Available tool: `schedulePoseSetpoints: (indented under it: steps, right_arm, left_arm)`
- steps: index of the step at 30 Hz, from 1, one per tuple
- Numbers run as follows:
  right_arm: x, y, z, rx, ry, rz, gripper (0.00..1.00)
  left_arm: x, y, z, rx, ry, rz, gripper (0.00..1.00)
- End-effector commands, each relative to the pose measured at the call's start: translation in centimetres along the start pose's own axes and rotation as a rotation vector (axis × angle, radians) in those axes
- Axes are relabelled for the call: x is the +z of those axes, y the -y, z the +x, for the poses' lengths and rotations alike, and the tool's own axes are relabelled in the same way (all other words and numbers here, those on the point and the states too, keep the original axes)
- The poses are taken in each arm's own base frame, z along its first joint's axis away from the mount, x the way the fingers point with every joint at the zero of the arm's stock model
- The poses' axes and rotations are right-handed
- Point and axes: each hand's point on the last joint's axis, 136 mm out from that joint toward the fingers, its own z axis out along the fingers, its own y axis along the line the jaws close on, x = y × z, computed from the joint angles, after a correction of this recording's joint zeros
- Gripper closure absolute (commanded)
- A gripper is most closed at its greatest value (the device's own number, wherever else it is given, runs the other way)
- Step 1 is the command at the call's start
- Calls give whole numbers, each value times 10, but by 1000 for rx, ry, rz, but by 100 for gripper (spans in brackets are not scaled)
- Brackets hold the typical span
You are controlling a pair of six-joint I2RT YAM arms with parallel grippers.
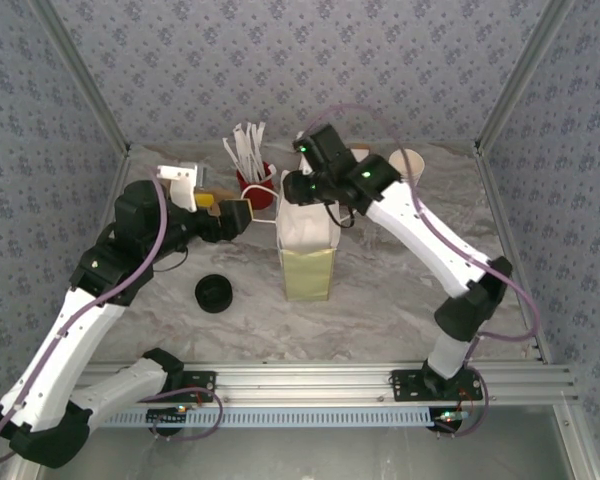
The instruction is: Pack the takeout coffee
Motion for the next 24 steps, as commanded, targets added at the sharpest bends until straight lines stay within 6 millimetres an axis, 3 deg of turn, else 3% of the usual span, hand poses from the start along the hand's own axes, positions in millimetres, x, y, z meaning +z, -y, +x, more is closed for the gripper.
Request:
schedulePoseSetpoints:
  steps: [1, 4, 7, 11, 16, 18, 20, 24]
  right_arm:
    - [-65, 16, -23, -34, 142, 46, 60]
    - [-91, 48, -22, -24, 227, 127, 53]
    - [-109, 97, -7, 26, 285, 245, 45]
    - [-118, 178, 34, 159, 321, 411, 28]
    - [-97, 265, 101, 212, 323, 622, 11]
    - [-90, 295, 124, 263, 340, 668, 7]
    - [-80, 317, 138, 263, 379, 703, 0]
    - [-63, 355, 165, 255, 441, 804, 0]
  left_arm:
    - [2, -33, -10, 11, 61, -137, 1]
    - [7, -64, -14, -16, 104, -221, 1]
    - [9, -100, -15, -41, 148, -317, 1]
    - [10, -153, -5, -27, 186, -484, 1]
    - [8, -213, 20, 38, 255, -647, 1]
    - [3, -242, 39, 47, 269, -749, 1]
    - [0, -265, 59, 42, 269, -807, 1]
    - [0, -296, 94, 60, 234, -852, 1]
